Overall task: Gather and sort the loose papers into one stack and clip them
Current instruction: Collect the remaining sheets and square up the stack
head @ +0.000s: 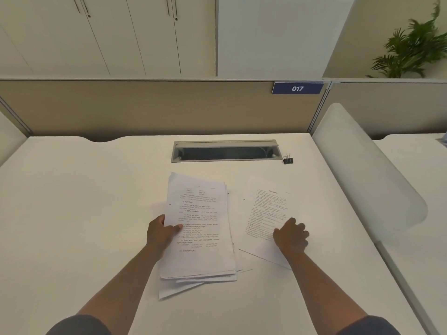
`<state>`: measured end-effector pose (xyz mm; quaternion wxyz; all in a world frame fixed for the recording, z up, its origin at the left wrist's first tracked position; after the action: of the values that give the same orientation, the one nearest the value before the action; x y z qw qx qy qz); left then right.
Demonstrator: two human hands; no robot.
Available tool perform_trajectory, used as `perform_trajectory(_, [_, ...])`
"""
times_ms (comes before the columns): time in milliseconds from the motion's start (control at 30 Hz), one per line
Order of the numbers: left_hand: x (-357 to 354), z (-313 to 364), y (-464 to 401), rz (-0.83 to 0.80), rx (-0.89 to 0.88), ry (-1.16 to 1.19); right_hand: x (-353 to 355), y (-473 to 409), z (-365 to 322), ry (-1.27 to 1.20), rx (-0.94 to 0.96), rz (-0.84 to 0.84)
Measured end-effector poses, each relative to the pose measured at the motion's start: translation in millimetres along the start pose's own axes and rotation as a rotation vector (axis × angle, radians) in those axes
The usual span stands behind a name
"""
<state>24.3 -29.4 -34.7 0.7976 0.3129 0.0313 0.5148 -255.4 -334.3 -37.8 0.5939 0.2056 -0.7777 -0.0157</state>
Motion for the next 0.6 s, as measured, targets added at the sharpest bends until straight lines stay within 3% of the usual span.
perform_trajectory(233, [-7, -3, -2, -0.04, 0.015, -0.053, -4, -9, 18, -0.154, -0.195, -0.016])
perform_trajectory(367, [-3, -4, -4, -0.019, 0.003, -0.012, -5, -17, 25, -0.288, -0.137, -0.054])
perform_trajectory(600, [12, -8, -8, -0.036, 0.05, 0.146, 34, -17, 24, -0.501, 0.025, 0.134])
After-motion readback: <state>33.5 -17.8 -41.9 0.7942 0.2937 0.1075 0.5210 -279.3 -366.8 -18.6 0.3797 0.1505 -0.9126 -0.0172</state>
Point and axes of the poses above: each hand's wrist, its own y-axis away from the middle knuckle, its own x-axis out of the back of the hand, z = x × y, the point moved 9 cm from there along -y, towards the middle knuckle, and after that the axes turned 8 degrees about x, right-handed, at the moved point
